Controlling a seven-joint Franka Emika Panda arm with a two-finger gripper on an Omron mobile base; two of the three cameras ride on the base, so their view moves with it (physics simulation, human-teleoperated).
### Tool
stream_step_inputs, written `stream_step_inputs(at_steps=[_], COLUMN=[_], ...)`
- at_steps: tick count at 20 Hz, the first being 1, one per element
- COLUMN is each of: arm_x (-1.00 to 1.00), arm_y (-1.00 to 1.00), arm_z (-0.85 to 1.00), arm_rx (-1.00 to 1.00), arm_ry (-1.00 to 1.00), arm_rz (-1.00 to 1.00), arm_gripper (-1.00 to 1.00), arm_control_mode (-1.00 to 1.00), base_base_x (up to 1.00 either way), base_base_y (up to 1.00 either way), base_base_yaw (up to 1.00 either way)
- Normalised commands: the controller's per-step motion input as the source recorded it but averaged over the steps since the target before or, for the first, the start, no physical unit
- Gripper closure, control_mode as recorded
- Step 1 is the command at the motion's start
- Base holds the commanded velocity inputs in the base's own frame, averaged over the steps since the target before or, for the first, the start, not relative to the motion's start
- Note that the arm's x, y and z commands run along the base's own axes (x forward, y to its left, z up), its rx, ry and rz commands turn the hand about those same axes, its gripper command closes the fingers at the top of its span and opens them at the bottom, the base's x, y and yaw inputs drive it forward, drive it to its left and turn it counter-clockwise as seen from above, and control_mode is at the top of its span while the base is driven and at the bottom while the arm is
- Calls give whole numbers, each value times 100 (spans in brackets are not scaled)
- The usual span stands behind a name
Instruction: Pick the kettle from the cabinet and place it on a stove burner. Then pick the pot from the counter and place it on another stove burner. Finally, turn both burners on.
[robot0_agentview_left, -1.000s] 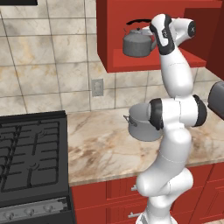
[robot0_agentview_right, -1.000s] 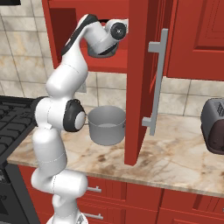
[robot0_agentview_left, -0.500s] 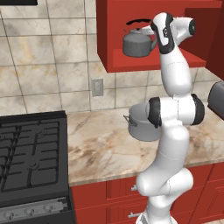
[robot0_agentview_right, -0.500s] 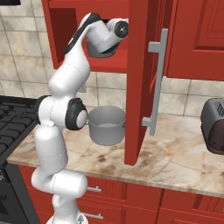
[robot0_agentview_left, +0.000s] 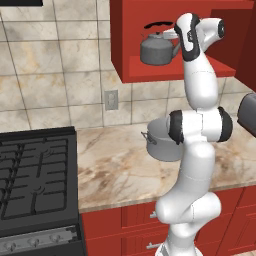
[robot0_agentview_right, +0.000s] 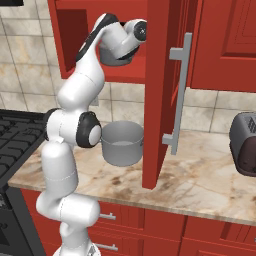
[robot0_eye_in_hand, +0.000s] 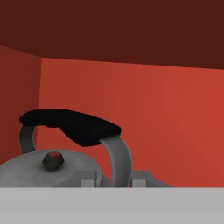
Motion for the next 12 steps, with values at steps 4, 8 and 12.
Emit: stream_step_inputs(at_steps=[4,8,12], arm_x=[0,0,-1], arm_y=[0,0,0], arm_z=[0,0,0], arm_rx=[0,0,0], arm_ry=[0,0,0], arm_rz=[0,0,0], arm_gripper=[100,100,100], arm_control_mode=[-100,-100,-100], base_base_x=[0,0,0], base_base_y=[0,0,0], base_base_yaw=[0,0,0])
